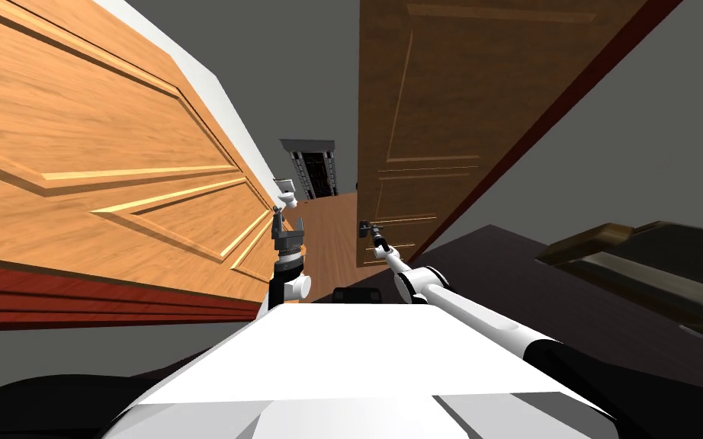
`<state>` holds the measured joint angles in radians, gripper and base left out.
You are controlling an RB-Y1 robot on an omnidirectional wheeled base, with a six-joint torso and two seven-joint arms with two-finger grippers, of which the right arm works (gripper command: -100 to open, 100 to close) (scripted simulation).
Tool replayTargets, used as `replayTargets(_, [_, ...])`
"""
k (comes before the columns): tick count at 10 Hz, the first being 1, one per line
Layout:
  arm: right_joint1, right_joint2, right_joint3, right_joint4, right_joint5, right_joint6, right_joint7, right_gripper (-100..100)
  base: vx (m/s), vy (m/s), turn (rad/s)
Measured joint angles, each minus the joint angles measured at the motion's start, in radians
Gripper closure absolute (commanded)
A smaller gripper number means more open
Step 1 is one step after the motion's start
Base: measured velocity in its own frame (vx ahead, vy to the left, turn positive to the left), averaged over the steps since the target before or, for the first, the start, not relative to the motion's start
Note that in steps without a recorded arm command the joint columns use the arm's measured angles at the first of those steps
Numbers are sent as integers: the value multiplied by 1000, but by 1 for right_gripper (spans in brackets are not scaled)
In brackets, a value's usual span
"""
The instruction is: Push the door open
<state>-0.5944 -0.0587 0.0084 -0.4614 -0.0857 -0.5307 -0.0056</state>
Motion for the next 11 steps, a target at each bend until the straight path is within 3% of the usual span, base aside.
replayTargets(1, [-2,0,2,-2,0,-8,-3,100,-13,-5,-11])
replayTargets(3, [-33,-6,-10,63,-7,-41,-6,100,103,123,-83])
replayTargets(5, [-35,-13,-23,75,-13,-48,-1,100,47,29,-23])
replayTargets(6, [-23,-12,-25,46,-13,-37,6,100,114,55,-27])
replayTargets(8, [-48,-18,-40,102,-21,-59,8,100,90,95,-45])
replayTargets(10, [7,-23,-48,-5,-22,-7,19,100,93,129,-77])
replayTargets(11, [-20,-29,-57,46,-27,-26,21,100,133,102,-45])
